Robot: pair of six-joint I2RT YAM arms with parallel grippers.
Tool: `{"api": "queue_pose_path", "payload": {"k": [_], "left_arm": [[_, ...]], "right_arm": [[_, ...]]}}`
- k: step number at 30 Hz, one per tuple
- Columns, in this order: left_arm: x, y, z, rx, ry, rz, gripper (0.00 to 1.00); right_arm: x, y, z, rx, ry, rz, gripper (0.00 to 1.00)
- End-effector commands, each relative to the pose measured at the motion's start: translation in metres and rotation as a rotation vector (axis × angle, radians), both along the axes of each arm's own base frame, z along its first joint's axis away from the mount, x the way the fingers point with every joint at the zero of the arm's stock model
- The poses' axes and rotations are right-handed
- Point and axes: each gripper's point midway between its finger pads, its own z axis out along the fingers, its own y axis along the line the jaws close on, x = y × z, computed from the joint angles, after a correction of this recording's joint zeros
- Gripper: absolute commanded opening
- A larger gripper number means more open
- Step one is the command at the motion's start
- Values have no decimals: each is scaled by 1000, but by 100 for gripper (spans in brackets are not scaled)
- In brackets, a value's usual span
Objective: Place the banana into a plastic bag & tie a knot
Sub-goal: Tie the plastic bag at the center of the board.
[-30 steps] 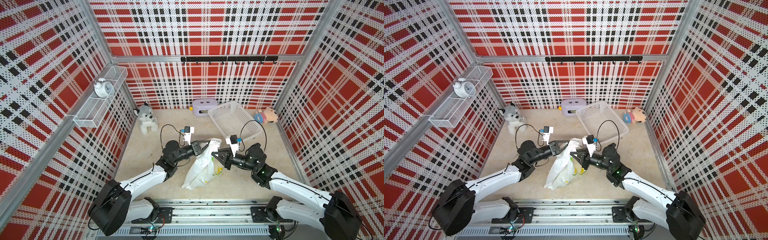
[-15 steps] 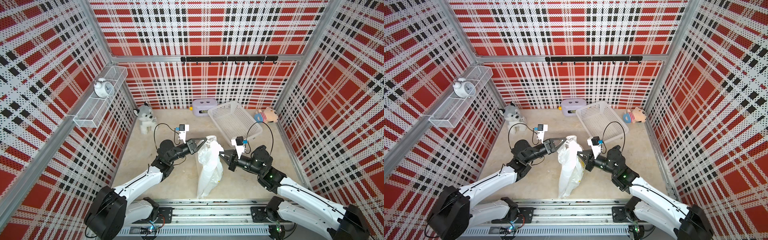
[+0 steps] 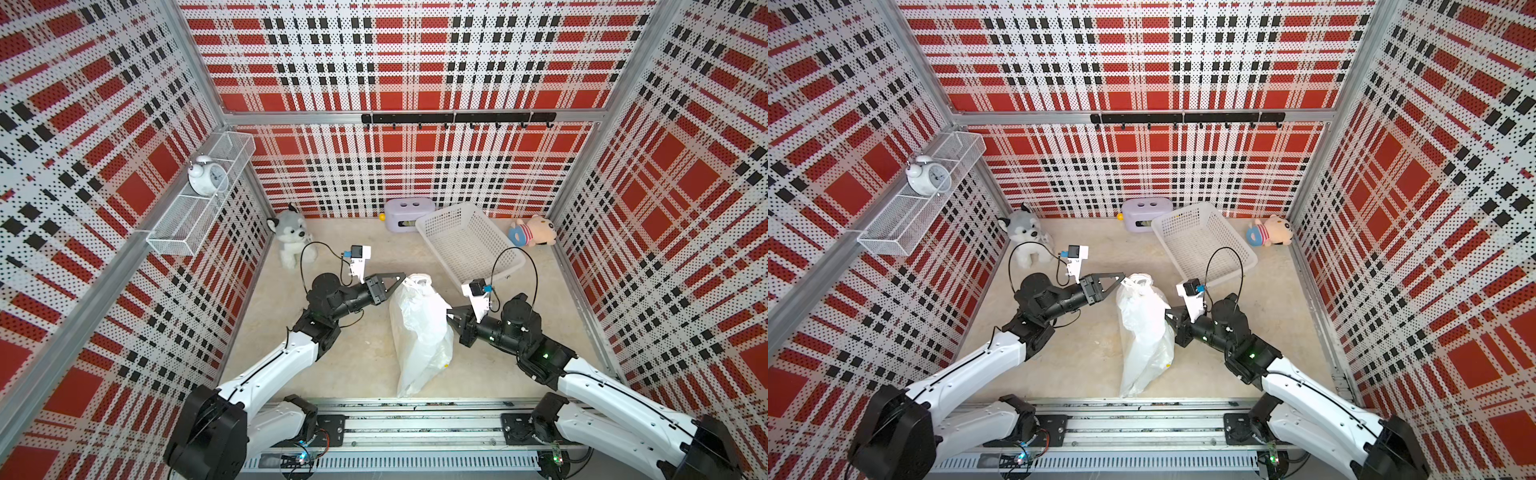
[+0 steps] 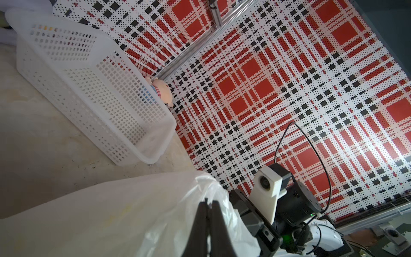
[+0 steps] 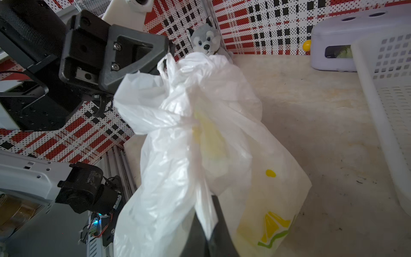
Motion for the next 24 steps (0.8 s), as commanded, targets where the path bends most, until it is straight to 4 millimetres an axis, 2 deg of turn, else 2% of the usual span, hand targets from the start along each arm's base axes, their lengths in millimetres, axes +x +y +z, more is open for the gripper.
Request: {"api": "queue_pose_path", "payload": {"k": [1,8,14,15,16,24], "left_arm": [[17,24,29,23,-89,117,0],[26,40,23,73,-94,171,0],[40,65,14,107,-75,262,0],[42,68,15,117,-78,276,0],[48,79,15,128,-78,314,0],[74,122,26,196,-93,488,0]], "right_arm": [[0,-10,1,-45,2,-34,0],[0,-25,8,-86,-21,-90,0],[-2,-33,26,-54,-64,-122,0],[14,-56,17,-109,-45,-280,0],[17,-61,16,-117,-47,-310,0],[30,-80,23,-139,-60,-446,0]]}}
